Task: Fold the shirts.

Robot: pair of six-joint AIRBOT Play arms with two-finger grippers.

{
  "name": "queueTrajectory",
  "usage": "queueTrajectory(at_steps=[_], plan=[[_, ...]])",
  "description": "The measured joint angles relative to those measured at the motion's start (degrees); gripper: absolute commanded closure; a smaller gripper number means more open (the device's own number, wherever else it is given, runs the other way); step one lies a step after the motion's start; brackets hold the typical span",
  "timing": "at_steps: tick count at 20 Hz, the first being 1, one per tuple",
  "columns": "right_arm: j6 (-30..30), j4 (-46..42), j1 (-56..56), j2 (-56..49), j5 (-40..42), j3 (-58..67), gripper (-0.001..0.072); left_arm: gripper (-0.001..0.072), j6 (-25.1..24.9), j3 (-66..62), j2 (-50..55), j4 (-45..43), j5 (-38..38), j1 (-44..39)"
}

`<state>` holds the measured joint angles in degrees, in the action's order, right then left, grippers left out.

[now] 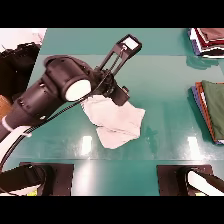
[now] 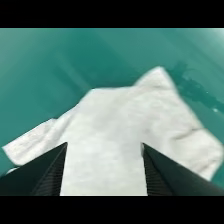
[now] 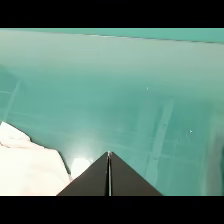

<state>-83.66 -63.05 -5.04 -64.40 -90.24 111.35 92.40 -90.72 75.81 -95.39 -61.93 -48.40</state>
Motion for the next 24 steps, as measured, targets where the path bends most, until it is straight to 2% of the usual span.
queueTrajectory(at_steps=[5, 10, 17, 20, 21, 22, 23, 24], plan=[[0.0, 0.0, 0.0, 0.1, -0.3, 0.0, 0.0702, 0.0155, 2.9, 1.8, 1.5, 1.1, -1.4, 15.4], [0.0, 0.0, 0.0, -0.3, -0.4, 0.0, 0.0702, 0.0155, 3.5, 14.3, 1.9, 14.4, 0.1, 31.6], [-0.1, 0.3, 0.1, -2.5, -3.1, 0.0, 0.0702, 0.0155, 1.7, 30.1, 3.6, 27.6, 10.2, 37.4], [-0.1, 0.4, 0.1, -3.1, -3.9, 0.0, 0.0702, 0.0171, -2.7, 31.9, 6.3, 36.3, 13.1, 37.6], [-0.1, 0.4, 0.1, -3.2, -4.0, 0.0, 0.0702, 0.0344, -4.2, 32.3, 7.0, 39.0, 14.1, 37.3], [-0.1, 0.4, 0.1, -3.3, -4.2, 0.0, 0.0702, 0.0548, -5.2, 32.5, 7.4, 40.8, 15.0, 37.1], [-0.1, 0.4, 0.1, -3.4, -4.5, 0.0, 0.0702, 0.0680, -6.0, 32.5, 7.7, 42.2, 15.9, 37.0], [-0.1, 0.4, 0.1, -3.5, -4.8, -0.1, 0.0702, 0.0684, -6.8, 32.4, 7.9, 43.3, 16.5, 37.1]])
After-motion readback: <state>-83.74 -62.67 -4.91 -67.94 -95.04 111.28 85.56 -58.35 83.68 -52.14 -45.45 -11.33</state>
